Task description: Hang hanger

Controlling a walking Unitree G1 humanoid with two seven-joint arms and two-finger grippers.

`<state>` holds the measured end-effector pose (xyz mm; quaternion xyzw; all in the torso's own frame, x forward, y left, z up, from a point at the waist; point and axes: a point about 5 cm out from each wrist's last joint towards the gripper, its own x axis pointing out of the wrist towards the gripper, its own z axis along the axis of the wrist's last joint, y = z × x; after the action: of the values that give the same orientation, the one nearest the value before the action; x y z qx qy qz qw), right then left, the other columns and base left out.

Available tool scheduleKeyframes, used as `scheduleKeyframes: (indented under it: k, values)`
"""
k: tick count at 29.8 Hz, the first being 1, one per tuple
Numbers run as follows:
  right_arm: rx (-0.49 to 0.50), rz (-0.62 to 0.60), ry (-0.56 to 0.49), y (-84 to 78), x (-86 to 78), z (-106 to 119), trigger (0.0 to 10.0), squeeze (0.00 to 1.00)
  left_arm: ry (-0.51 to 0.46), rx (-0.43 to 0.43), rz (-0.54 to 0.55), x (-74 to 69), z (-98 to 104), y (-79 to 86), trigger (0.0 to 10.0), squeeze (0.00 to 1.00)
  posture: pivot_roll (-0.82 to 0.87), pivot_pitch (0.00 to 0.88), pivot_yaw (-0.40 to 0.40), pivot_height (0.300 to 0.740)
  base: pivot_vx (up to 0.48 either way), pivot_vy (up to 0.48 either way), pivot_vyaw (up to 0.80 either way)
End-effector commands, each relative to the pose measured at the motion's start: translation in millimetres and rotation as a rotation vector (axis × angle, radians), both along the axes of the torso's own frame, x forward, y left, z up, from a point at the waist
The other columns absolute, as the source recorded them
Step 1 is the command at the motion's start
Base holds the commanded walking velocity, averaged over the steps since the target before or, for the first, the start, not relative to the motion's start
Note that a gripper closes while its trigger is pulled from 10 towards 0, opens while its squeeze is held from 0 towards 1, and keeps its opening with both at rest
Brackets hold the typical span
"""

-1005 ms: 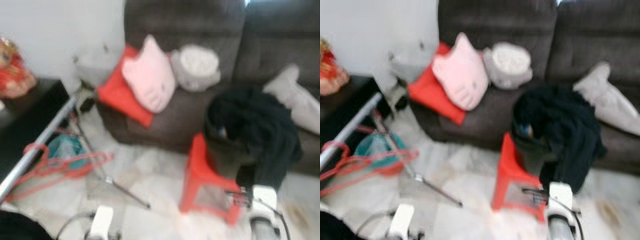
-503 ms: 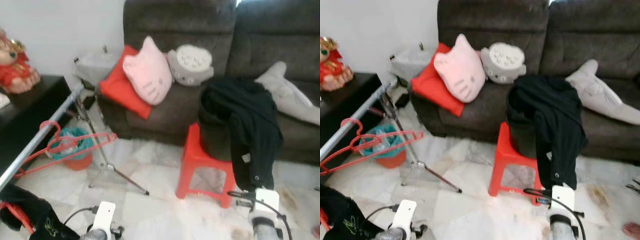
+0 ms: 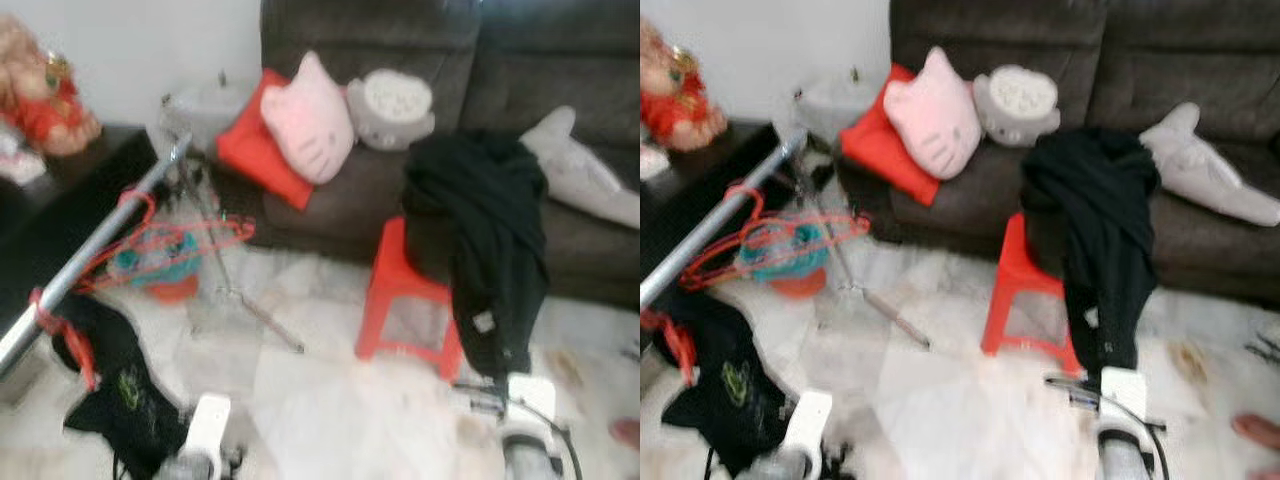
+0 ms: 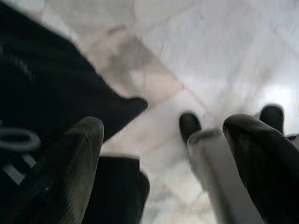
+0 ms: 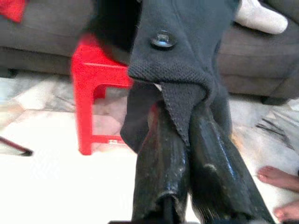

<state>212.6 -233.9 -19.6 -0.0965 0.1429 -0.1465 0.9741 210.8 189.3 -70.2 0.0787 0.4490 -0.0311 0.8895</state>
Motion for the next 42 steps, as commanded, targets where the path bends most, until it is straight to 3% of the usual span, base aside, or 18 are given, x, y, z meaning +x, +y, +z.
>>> scheduleKeyframes:
  k: [1,14,30,35,38,42]
  values:
    - [-0.006,0.001,0.034,-0.9,-5.7,-5,10.0,0.00,0.011,0.007,-0.007,-3.1,-2,1.6,10.0,0.00,-0.02,0.000,0.044,0.740,-0.300,0.000,0.00]
    - [-0.026,0.038,0.057,3.0,-5.9,-7,10.0,0.00,0.012,0.015,-0.012,-3.1,-2,2.0,10.0,0.00,-0.02,0.000,0.044,0.740,-0.088,0.000,0.00]
    - [0.032,0.099,0.145,5.6,-4.2,-15,10.0,0.00,0.015,0.019,-0.017,-2.9,-1,2.1,10.0,0.00,-0.01,0.000,0.042,0.740,0.000,0.000,0.00]
    - [-0.061,0.204,0.249,-0.8,-1.7,-18,10.0,0.00,0.016,0.021,-0.020,-2.6,-1,1.9,10.0,0.00,-0.02,0.000,0.042,0.740,0.000,0.000,0.00]
    - [-0.192,0.371,0.322,0.3,-0.7,-19,10.0,0.00,0.016,0.023,-0.022,-2.4,-1,2.2,10.0,0.00,-0.02,0.000,0.042,0.740,0.000,0.000,0.00]
    - [-0.244,0.468,0.360,-1.7,3.2,-16,10.0,0.00,0.017,0.024,-0.023,-2.2,-1,2.6,10.0,0.00,-0.02,0.000,0.043,0.740,0.000,0.000,0.00]
